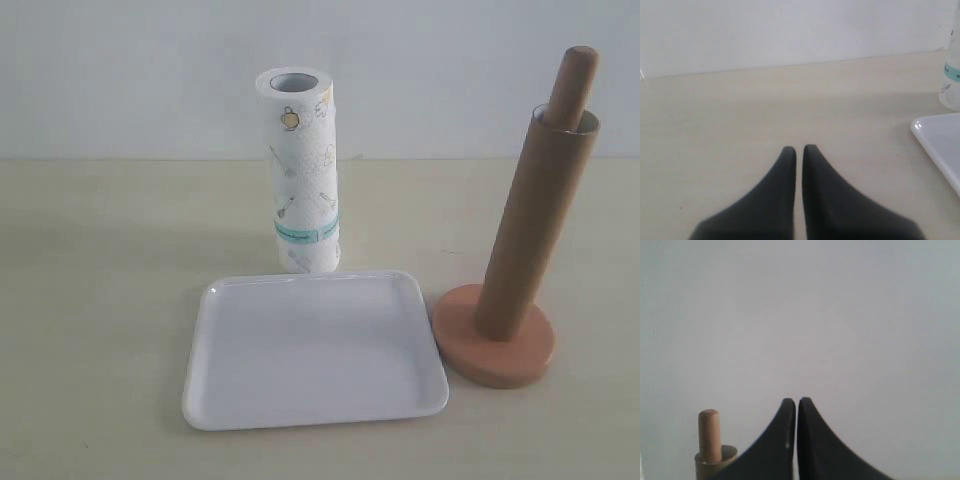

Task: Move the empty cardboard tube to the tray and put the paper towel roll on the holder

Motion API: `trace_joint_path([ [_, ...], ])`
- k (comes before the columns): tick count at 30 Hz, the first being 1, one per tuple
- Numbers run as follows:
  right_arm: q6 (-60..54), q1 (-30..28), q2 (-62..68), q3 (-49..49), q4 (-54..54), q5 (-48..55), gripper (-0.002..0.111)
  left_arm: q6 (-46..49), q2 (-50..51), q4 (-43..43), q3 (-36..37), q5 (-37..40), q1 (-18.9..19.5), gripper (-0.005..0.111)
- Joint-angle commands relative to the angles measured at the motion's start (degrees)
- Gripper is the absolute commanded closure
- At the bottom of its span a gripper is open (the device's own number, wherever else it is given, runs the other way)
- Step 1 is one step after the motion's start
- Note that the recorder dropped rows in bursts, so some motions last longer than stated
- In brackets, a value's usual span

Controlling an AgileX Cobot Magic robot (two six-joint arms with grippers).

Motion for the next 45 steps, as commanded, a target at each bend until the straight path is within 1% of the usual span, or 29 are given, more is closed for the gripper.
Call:
trace_joint_path([
  [1, 12.1, -0.2, 2.6, 0.4, 0.0, 7.3, 0.107, 0.3, -0.2, -0.3, 0.2, -0.2, 0.1, 0.103],
  [4, 11.0, -0.1, 5.7, 2.9, 0.0, 6.8, 0.107, 0.3, -0.2, -0.3, 0.2, -0.2, 0.1, 0.103],
  [8, 11.0, -0.1, 10.1, 7.1, 0.0, 1.1, 0.107, 0.3, -0.2, -0.3, 0.2, -0.2, 0.1, 0.103],
  [13, 11.5, -0.1, 14.7, 11.7, -2.9, -5.3, 0.107, 0.3, -0.2, -0.3, 0.2, -0.2, 0.1, 0.103],
  [15, 15.3, 0.0, 16.8, 13.0, -8.1, -8.6, 0.107, 0.3, -0.2, -0.3, 0.2, -0.2, 0.1, 0.103],
  [16, 19.2, 0.0, 17.9, 13.5, -13.4, -11.1, 0.107, 0.3, -0.2, -0.3, 0.2, -0.2, 0.1, 0.103],
  [19, 31.3, 0.0, 21.3, 13.5, -37.1, -20.6, 0.107, 0.3, -0.2, -0.3, 0.2, -0.2, 0.1, 0.103],
  [20, 33.5, 0.0, 22.7, 13.5, -43.3, -24.2, 0.107, 0.3, -0.2, -0.3, 0.2, -0.2, 0.1, 0.103],
  [22, 34.6, 0.0, 25.3, 13.5, -48.1, -27.5, 0.107, 0.3, -0.2, -0.3, 0.2, -0.2, 0.1, 0.103],
  [24, 34.6, 0.0, 28.0, 13.5, -47.1, -26.6, 0.107, 0.3, -0.2, -0.3, 0.2, -0.2, 0.1, 0.103],
  [27, 32.4, 0.0, 32.0, 13.5, -41.8, -26.3, 0.107, 0.3, -0.2, -0.3, 0.2, -0.2, 0.1, 0.103],
  [32, 25.8, 0.0, 39.3, 13.5, -39.2, -33.4, 0.107, 0.3, -0.2, -0.3, 0.2, -0.2, 0.1, 0.103],
  [37, 17.2, 0.0, 46.2, 13.5, -28.5, -36.2, 0.107, 0.3, -0.2, -0.3, 0.2, -0.2, 0.1, 0.103],
  [38, 14.8, 0.0, 48.9, 13.5, -27.4, -39.3, 0.107, 0.3, -0.2, -0.3, 0.2, -0.2, 0.1, 0.103],
  [41, 13.3, 0.0, 53.1, 13.5, -27.3, -41.7, 0.107, 0.3, -0.2, -0.3, 0.2, -0.2, 0.1, 0.103],
  [45, 16.9, 0.0, 59.3, 10.7, -28.9, -44.3, 0.107, 0.3, -0.2, -0.3, 0.2, -0.2, 0.1, 0.103],
])
